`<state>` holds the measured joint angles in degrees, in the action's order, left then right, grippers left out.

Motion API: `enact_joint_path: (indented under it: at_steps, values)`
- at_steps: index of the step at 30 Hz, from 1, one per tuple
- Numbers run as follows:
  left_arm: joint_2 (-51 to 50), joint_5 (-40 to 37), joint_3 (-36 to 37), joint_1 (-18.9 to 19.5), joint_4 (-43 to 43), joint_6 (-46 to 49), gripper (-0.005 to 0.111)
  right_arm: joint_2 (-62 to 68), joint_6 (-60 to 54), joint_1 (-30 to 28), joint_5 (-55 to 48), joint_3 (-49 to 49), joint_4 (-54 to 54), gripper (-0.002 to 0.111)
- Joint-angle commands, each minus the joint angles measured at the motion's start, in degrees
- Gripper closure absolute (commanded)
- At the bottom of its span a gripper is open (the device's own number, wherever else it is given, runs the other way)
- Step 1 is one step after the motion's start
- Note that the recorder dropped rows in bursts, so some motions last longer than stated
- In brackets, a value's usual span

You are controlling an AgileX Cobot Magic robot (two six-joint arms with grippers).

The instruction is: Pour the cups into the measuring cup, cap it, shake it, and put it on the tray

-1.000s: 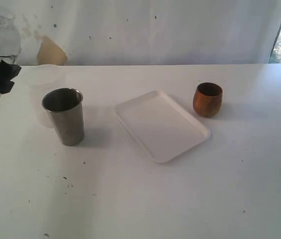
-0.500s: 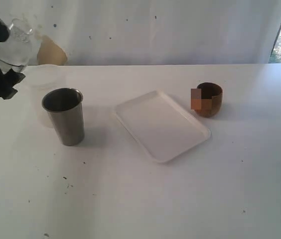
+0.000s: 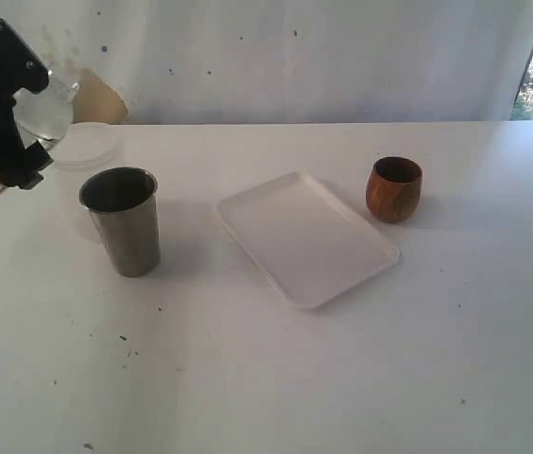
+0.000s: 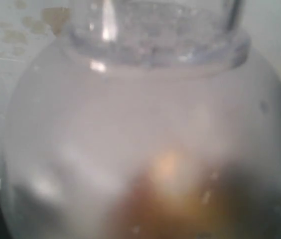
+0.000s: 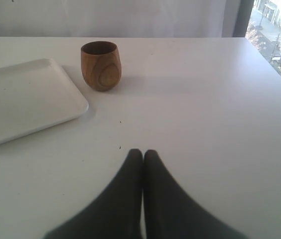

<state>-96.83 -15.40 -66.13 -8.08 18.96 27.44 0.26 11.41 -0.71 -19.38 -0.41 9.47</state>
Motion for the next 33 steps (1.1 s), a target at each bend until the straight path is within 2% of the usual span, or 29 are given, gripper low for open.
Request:
enact_joint_path:
  at_steps: [1, 5, 8, 15, 19, 26, 29, 33]
  values:
    - [-1.6, 0.3, -4.2, 0.6, 4.7, -2.4, 0.107, -0.3, 0.2, -0.3, 0.2, 0.4, 0.5, 0.108]
    - [-2.1, 0.4, -5.3, 2.7, 5.3, -1.9, 0.107, -0.3, 0.2, -0.3, 0.2, 0.4, 0.5, 0.108]
    - [-2.3, 0.3, -5.3, 3.5, 10.8, -1.7, 0.107, -0.3, 0.2, -0.3, 0.2, 0.4, 0.5, 0.108]
    - [-6.4, -2.1, -5.3, 3.5, 13.2, -2.1, 0.107, -0.3, 0.2, -0.3, 0.2, 0.4, 0.5, 0.108]
    - [-6.6, -0.9, -5.5, 3.5, 16.8, -2.1, 0.107, -0.3, 0.2, -0.3, 0.2, 0.4, 0.5, 0.108]
    - [-6.6, -1.2, -11.6, 3.3, 18.0, -3.2, 0.107, -0.3, 0.2, -0.3, 0.2, 0.4, 0.5, 0.108]
    - [-6.6, -1.1, -12.0, 3.3, 22.5, -3.0, 0.107, -0.3, 0.2, -0.3, 0.2, 0.4, 0.5, 0.108]
    - [-6.6, -1.1, -12.0, 3.3, 24.0, -3.0, 0.107, -0.3, 0.2, -0.3, 0.2, 0.4, 0.5, 0.108]
